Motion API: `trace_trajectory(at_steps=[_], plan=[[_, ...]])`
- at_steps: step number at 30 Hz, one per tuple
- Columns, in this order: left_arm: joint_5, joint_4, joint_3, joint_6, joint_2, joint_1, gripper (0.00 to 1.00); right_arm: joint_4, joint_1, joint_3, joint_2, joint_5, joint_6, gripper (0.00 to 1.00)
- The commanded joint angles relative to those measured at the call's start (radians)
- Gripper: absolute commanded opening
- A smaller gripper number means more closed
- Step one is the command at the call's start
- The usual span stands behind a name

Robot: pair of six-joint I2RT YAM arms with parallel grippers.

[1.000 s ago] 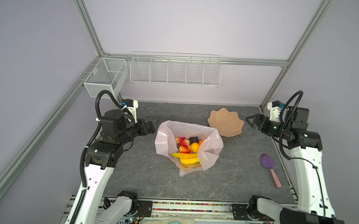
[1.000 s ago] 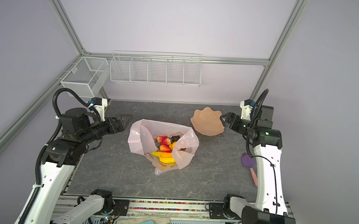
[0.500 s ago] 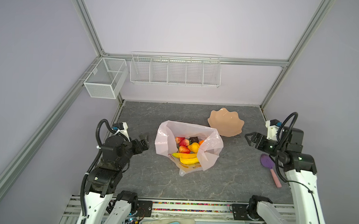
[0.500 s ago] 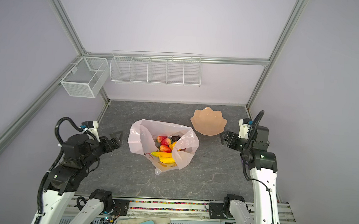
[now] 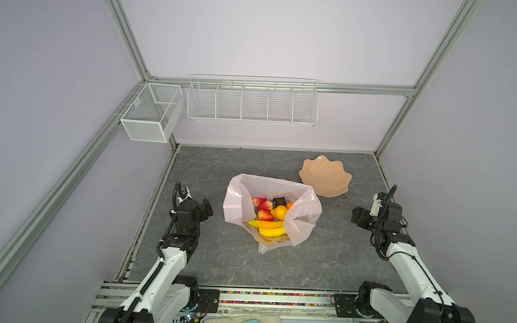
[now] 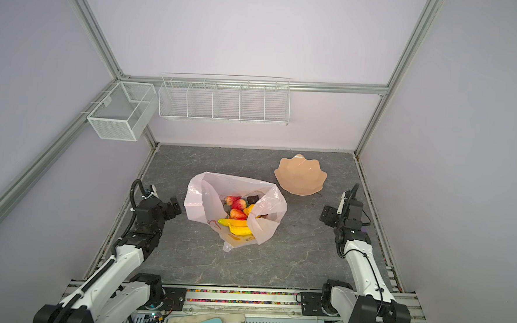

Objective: Place the fruits into the plastic bag
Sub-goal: Reset both arms

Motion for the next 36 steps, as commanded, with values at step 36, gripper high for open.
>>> trace_trajectory(at_steps=[36], plan=[[0.178, 0.797, 0.03, 0.186, 0.62, 0.102, 0.99, 1.015, 0.137, -0.153, 0.489, 0.189, -0.204, 0.88]])
